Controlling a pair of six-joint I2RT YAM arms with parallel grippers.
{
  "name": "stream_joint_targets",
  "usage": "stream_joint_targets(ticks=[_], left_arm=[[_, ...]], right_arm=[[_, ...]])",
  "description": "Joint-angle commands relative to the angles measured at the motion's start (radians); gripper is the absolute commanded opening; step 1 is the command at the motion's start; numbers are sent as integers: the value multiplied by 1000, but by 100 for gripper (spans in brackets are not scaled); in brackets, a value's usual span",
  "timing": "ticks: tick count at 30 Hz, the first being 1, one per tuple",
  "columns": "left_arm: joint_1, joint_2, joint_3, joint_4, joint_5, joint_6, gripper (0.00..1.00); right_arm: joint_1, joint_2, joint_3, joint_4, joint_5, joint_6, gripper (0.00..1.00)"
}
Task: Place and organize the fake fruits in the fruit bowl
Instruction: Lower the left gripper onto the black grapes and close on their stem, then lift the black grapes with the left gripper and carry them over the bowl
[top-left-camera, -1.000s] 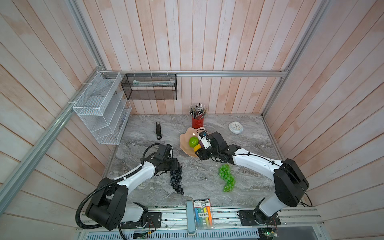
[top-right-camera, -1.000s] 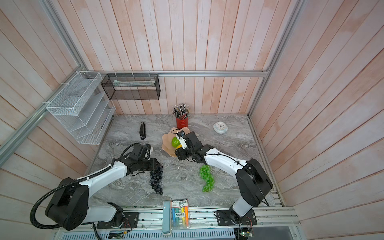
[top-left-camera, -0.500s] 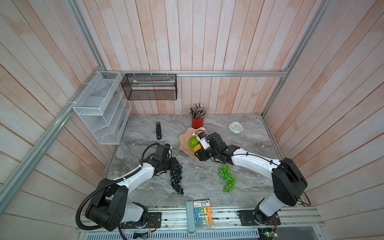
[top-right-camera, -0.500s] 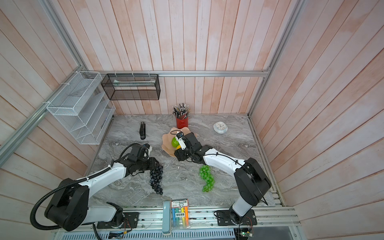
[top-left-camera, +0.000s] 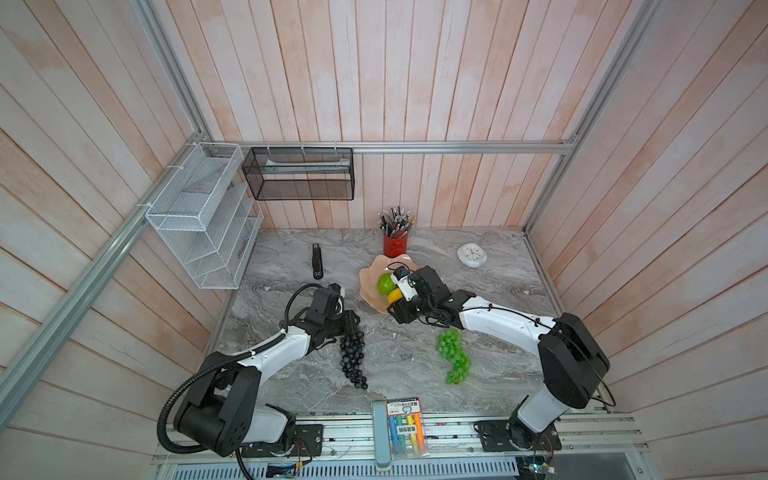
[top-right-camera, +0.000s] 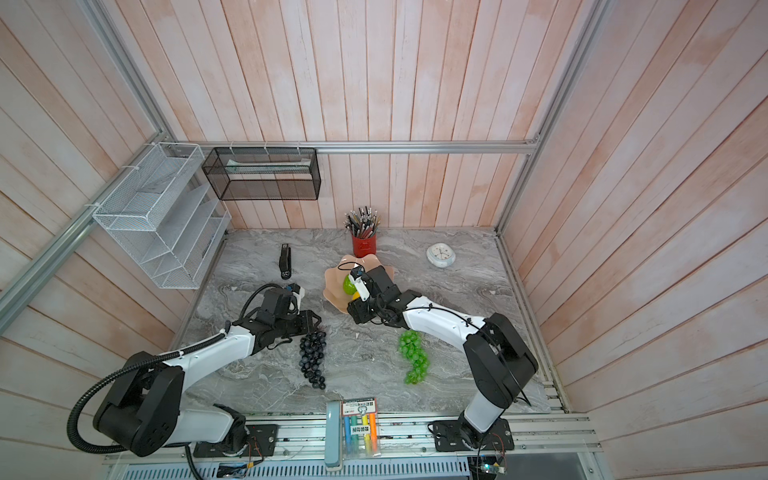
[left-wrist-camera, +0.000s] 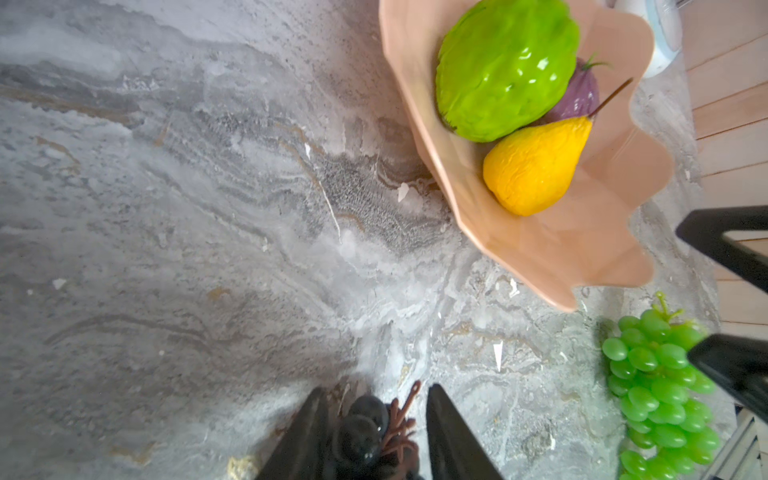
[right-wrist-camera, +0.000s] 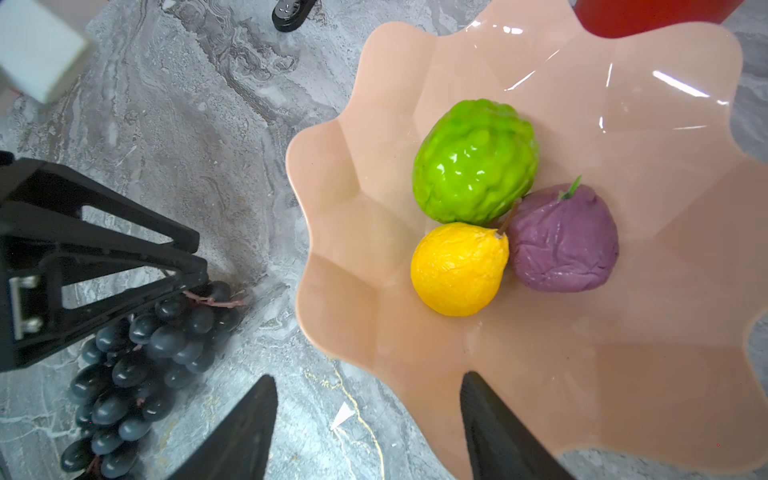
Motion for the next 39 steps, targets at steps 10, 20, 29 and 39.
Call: stream_joint_targets(ticks=[10,20,29,39], left_arm=[[5,27,-62,211,18,-60,23],[5,-27,-95,255,-5,-73,2],[4,-161,-138,217,-34,-60,0],[5,-309,-100,61,3,-76,0]], right_arm=[[30,-10,28,-66,34,-14,69],[38,-37,-1,-53,40,-5,69],[43,-44,-15,-35,49,1,69],[48,-40,-11,-27,52,3,67]])
